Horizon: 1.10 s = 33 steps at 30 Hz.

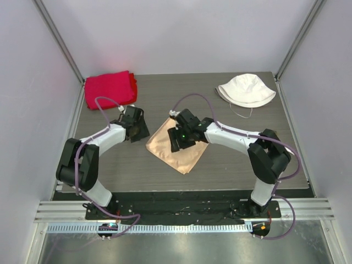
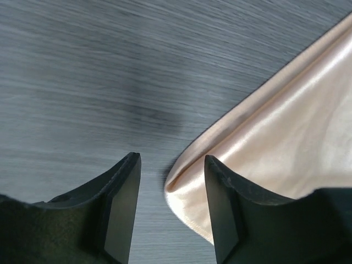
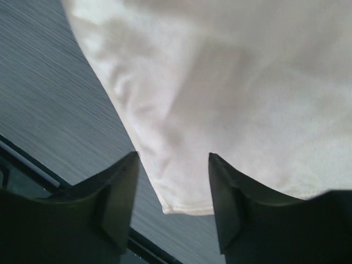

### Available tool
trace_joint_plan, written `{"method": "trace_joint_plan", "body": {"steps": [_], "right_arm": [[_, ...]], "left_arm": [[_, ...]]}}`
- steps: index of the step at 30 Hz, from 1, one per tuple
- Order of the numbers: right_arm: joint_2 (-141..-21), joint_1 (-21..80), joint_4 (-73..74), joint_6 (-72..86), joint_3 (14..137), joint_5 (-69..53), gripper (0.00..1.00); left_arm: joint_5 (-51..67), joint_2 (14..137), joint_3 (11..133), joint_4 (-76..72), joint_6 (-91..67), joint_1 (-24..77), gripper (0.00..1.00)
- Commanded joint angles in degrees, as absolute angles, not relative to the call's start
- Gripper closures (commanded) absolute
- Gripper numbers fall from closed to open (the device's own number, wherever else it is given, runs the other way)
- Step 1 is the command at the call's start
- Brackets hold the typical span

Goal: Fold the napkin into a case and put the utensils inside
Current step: Rotate the upper triangle-folded napkin at the center of the board, then pick up the upper triangle-folded napkin from the center of the board.

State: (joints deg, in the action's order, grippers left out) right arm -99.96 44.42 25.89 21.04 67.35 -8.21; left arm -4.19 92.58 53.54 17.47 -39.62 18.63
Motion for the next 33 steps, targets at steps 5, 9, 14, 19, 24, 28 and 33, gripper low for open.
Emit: {"method": "trace_joint_plan", "body": {"steps": [5,9,14,19,24,28,33], "right_arm": [[-111.96,52.73,36.72,11.7,87.79,1.65,0.27],[-115.66,53.52,38.32,7.65,90.79,3.08,0.27],[-116.02,54.23,37.09,4.49,89.3,0.8,0.33],[-116.8,54.93,36.3,2.99,87.72,0.7,0.36],[-117.77,56.77,36.04,2.02,86.75,1.58,0.39],[-117.95,57.22,35.51,2.55,86.49,2.28,0.41],[-119.61,57.57,35.25,2.99,85.43,3.16,0.44]], "left_arm": [[-18.81,77.37,54.41,26.09,-44.82,17.14,0.41],[-17.32,70.25,52.82,27.51,-46.67,15.04,0.41],[-16.52,63.9,52.03,27.6,-45.18,13.45,0.39],[-13.8,63.02,52.29,27.77,-44.47,13.1,0.39],[-12.22,63.72,52.12,27.42,-44.39,13.01,0.39],[-11.17,63.9,52.03,26.98,-44.12,12.83,0.39],[-10.37,63.98,52.12,26.81,-44.03,12.57,0.39]]}}
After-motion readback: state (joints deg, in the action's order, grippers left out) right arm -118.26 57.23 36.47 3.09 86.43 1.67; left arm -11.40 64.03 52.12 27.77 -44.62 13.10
